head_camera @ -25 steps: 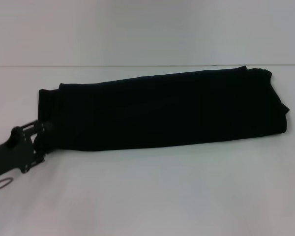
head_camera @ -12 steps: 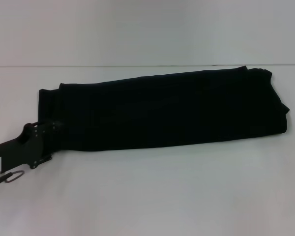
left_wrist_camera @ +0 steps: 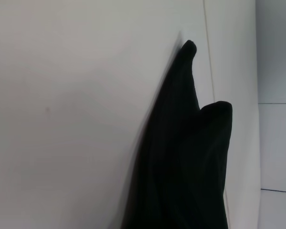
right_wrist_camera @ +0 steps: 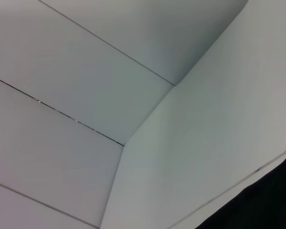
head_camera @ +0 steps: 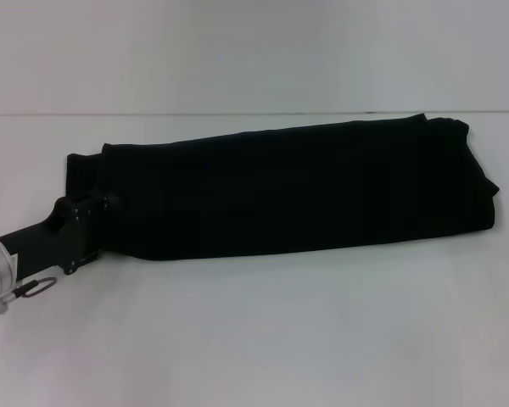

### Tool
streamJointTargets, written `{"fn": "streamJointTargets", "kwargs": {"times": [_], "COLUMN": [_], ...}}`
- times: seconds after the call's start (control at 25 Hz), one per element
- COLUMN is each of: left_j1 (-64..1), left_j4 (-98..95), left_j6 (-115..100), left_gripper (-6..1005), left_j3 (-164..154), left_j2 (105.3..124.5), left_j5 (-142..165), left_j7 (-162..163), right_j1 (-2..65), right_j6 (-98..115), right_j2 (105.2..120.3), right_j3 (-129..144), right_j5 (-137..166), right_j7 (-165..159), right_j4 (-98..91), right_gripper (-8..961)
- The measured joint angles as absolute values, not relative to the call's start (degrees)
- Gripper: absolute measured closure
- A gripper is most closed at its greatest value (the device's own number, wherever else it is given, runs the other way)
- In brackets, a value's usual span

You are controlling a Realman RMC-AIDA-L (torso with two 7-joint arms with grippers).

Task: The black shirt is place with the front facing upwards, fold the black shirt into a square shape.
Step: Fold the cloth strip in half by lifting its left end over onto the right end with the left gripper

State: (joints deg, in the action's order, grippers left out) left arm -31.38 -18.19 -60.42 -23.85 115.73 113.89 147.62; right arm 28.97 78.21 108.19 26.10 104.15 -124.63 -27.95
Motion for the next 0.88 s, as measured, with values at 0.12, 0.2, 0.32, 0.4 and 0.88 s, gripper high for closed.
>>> {"fn": "streamJointTargets", "kwargs": {"times": [0.12,0.2,0.32,0.4,0.88], "left_j1": [-31.5,-31.42,-31.23,-31.27,-31.83], "left_j4": [-18.34,-19.16,-19.93,-20.0,-20.2], "left_j6": [-60.25,-60.45,-60.65,-60.72,-60.23], "left_gripper": [475,480,486,490,898], "left_j3": [-24.0,-24.03,-24.04,-24.06,-23.5], "left_j2": [115.99,116.43,116.65,116.57,116.46], "left_j5": [114.01,114.15,114.22,114.22,113.75], "left_j7": [147.41,146.98,146.63,146.11,141.9], "right_j1": [28.88,28.87,28.81,28.8,28.74], "right_j6": [78.43,78.78,79.19,79.19,77.3], "right_j2": [108.19,108.19,108.19,108.19,108.11], "right_j3": [26.02,25.76,25.46,25.4,25.43], "right_j5": [104.15,104.13,103.94,103.89,104.11], "right_j7": [-124.65,-124.66,-124.65,-124.65,-124.92], "right_j4": [-27.95,-27.95,-27.95,-27.95,-27.95], "right_gripper": [347,347,347,347,347]}}
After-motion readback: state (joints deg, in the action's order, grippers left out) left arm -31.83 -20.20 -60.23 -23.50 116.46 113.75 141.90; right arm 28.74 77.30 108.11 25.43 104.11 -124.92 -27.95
